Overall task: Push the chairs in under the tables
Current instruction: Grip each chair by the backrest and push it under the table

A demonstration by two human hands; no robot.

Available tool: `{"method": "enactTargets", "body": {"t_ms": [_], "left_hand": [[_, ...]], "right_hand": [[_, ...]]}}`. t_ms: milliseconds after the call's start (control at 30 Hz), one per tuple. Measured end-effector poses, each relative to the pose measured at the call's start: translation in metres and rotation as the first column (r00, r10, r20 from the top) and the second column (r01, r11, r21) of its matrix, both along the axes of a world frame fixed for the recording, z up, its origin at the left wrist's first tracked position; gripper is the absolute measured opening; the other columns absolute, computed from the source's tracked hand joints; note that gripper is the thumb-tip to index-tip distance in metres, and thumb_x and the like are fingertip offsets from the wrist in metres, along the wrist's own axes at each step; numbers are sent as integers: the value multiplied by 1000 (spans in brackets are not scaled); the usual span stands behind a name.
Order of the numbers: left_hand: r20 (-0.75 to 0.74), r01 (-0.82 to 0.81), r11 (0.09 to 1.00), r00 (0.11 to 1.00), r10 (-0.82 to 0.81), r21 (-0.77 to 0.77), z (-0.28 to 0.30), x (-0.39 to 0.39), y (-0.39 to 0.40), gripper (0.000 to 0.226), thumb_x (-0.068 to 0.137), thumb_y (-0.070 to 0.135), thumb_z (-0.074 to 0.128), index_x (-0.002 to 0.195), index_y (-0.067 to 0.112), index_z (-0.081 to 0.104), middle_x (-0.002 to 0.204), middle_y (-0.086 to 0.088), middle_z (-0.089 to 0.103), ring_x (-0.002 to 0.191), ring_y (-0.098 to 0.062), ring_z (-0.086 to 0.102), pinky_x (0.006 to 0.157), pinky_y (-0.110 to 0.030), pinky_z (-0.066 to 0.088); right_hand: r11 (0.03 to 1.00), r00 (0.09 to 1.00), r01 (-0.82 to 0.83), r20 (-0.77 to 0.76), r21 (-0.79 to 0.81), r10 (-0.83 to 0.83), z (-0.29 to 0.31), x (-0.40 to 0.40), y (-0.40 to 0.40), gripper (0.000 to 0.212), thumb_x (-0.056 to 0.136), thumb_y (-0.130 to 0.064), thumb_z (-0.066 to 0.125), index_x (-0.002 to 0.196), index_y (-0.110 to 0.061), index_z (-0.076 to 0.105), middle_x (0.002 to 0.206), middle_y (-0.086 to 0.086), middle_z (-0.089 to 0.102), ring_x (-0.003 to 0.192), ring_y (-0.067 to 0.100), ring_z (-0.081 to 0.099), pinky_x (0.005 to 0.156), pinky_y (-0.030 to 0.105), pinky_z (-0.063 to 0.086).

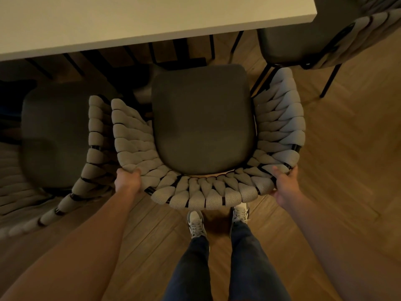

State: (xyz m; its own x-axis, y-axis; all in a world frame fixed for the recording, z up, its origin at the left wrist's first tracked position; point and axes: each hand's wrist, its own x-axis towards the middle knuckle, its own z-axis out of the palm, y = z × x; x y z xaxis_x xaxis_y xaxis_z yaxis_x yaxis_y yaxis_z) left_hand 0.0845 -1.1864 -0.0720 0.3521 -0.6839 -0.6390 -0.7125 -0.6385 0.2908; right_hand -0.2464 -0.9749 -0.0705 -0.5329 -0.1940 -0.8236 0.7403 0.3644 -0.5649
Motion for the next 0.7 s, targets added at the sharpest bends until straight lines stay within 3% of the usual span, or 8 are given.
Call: {"method": "enactTargets", "body": {"t_ms": [300,467,700], "left_hand": [[0,38,999,999,-38,0,-2,-6,2,58,99,35,52,145,7,31,136,-25,48,115,-43,54,95,-52,49],[-54,11,1000,999,-10,11,-2,-13,5,56,97,36,55,141,9,34,134,-21,49,111,-42,56,91,-55,53],[-59,-26,999,998,27,25,0,-12,3,59,96,40,57,141,11,34,135,-20,50,113,-42,55,92,-56,52]], "right_hand": [[999,999,35,-30,3,-35,0,-10,-4,66,101,-10,53,153,-37,24,131,0,54,94,18,61,82,52,51],[999,999,45,-15,27,-45,3,-27,-11,69,101,-10,53,155,-38,21,144,4,49,109,26,57,97,60,47],[1000,1000,9,-27,24,-9,3,-27,-8,67,102,-10,53,155,-38,22,142,4,51,110,27,57,93,56,48]]}}
